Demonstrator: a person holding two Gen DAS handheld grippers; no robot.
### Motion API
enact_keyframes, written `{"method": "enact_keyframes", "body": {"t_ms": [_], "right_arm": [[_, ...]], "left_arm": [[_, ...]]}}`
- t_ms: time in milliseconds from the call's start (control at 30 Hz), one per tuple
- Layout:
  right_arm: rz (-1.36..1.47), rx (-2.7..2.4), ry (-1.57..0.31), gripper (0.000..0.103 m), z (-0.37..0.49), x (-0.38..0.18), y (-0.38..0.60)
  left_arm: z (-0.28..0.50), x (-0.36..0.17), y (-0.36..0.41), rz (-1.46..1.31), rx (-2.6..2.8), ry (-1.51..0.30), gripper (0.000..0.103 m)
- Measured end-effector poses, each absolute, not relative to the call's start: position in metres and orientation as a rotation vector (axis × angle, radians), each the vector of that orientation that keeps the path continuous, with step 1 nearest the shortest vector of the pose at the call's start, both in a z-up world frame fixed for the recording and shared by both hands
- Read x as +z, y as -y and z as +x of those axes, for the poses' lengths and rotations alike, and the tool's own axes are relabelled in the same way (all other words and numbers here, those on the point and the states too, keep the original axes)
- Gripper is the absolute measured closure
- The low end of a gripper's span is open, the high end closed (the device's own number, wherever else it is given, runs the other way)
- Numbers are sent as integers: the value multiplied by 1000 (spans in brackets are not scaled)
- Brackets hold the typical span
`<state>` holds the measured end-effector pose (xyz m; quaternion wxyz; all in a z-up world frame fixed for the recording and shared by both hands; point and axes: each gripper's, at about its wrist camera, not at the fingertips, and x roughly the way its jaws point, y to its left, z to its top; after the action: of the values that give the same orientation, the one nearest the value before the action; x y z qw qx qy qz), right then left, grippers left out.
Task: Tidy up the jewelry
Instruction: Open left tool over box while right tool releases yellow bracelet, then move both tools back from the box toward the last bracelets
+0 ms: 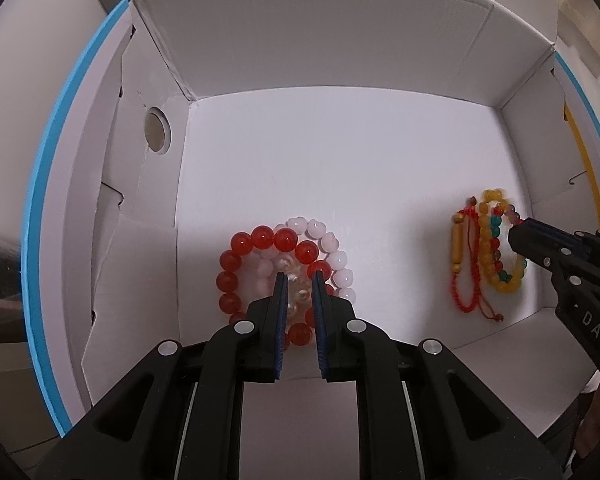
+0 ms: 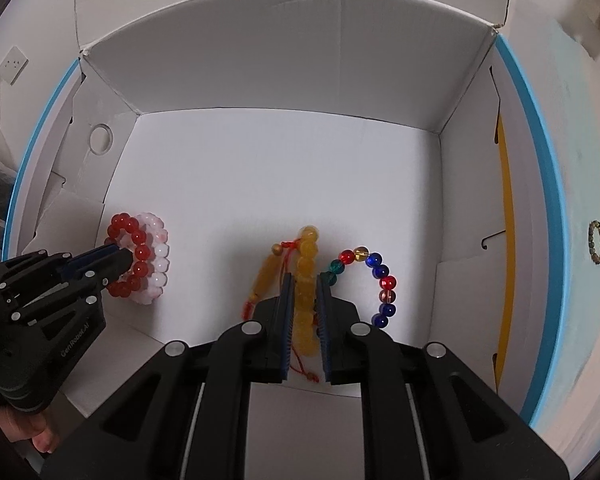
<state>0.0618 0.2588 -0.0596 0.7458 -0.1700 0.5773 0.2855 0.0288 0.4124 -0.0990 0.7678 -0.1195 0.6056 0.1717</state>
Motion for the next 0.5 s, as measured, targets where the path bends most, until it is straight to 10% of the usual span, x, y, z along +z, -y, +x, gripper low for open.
{"method": "enact_keyframes", "body": {"t_ms": [500], "right_arm": [[-336, 658, -1111, 35, 49, -1, -237]], "left_arm": [[27, -50, -400, -212, 433, -1179, 28]]}}
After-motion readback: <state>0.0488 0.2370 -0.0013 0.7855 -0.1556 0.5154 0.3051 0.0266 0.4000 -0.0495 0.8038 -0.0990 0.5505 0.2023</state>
